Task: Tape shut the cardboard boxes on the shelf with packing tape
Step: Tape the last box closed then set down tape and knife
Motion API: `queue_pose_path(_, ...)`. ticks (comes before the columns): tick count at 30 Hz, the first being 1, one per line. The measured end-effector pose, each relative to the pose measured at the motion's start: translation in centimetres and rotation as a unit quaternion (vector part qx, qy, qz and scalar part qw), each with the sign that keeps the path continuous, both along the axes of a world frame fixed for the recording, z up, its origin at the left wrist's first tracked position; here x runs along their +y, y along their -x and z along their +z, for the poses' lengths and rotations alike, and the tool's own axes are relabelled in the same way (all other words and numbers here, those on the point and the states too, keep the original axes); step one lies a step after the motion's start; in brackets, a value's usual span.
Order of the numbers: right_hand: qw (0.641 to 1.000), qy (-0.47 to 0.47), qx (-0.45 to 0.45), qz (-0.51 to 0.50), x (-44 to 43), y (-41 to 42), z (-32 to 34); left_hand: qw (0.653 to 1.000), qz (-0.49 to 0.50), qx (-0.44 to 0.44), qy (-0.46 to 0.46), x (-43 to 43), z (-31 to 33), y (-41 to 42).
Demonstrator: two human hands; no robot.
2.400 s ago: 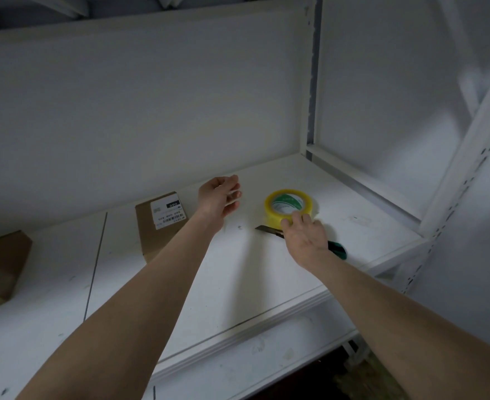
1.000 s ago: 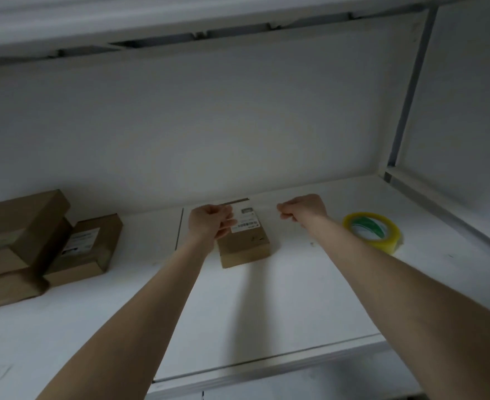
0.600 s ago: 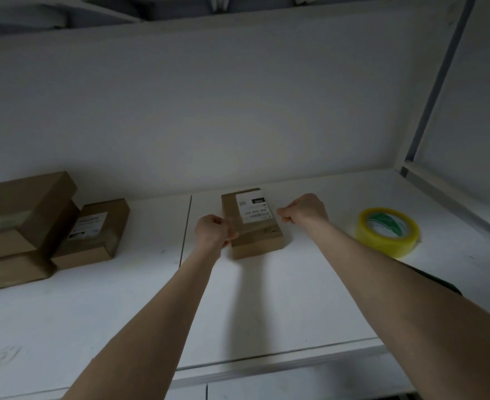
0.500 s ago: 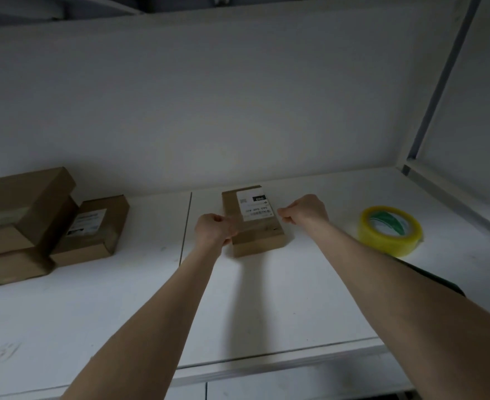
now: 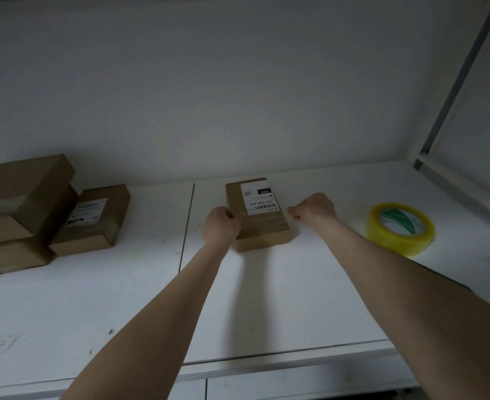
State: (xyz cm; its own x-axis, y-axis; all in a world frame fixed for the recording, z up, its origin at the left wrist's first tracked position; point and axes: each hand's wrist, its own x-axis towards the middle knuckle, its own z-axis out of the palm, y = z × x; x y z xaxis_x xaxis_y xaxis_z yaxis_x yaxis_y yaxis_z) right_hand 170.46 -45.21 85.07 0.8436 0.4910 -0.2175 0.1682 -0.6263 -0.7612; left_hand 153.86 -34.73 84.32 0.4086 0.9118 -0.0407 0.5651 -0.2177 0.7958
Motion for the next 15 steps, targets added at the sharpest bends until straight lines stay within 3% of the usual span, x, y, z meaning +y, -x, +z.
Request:
queue_pose_path(9,0.999,0.048,-0.017,0.01,0.6,-0.5,-1.6,0.989,-0.008,0.134,-0.054,-0.1,-0.6,-0.8)
queue_pose_path(15,0.995,0.091,-0.031,0.023,0.0,-0.9,-2.8,0.993,-0.013,0.119,-0.004,0.7,-1.1,-0.4)
